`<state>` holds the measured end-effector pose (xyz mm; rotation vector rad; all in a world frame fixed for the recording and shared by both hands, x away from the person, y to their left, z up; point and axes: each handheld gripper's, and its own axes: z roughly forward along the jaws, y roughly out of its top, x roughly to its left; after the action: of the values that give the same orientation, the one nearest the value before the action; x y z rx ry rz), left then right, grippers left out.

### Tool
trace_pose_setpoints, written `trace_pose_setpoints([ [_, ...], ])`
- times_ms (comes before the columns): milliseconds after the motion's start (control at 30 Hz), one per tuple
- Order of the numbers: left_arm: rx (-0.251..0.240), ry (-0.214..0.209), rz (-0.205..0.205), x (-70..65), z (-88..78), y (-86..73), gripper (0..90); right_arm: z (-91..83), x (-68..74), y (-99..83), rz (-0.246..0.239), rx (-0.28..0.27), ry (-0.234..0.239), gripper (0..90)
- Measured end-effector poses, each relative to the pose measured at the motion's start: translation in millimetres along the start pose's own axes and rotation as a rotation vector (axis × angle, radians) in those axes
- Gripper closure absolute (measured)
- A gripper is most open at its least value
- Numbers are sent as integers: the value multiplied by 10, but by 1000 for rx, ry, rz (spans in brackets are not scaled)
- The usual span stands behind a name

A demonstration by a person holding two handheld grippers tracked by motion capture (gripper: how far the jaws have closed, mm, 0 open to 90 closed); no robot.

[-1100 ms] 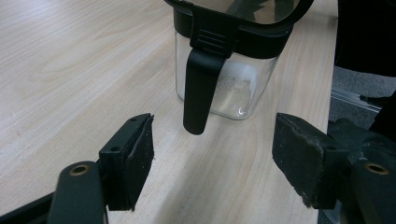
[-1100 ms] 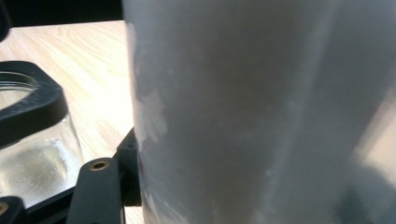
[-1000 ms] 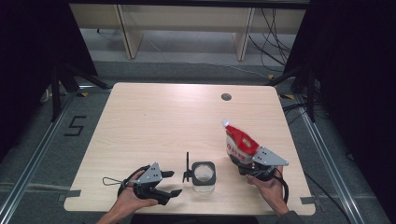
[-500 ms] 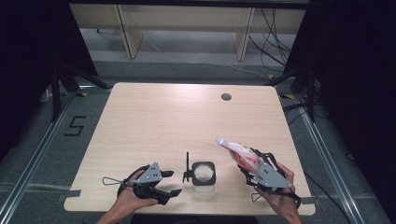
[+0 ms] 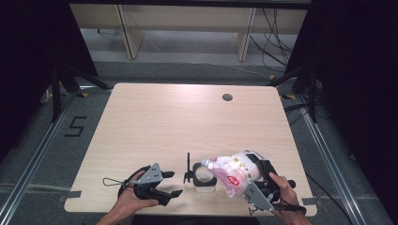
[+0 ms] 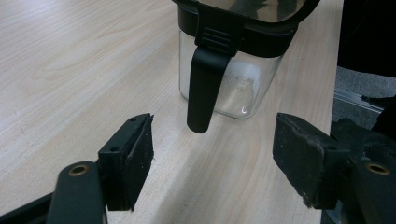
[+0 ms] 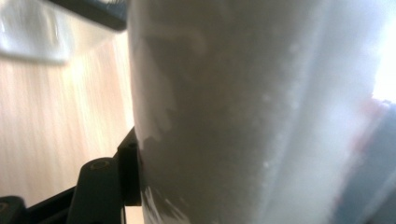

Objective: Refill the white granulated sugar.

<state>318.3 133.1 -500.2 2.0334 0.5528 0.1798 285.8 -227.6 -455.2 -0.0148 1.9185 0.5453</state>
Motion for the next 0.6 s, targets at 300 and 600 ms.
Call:
trace_pose_setpoints([
  [300,0,0,-5,-3,-1,0,286,-48,44,84,-224,33,-54,376],
  [600,0,0,-2,-4,5,1,286,-59,86,94,-344,102,-69,378],
])
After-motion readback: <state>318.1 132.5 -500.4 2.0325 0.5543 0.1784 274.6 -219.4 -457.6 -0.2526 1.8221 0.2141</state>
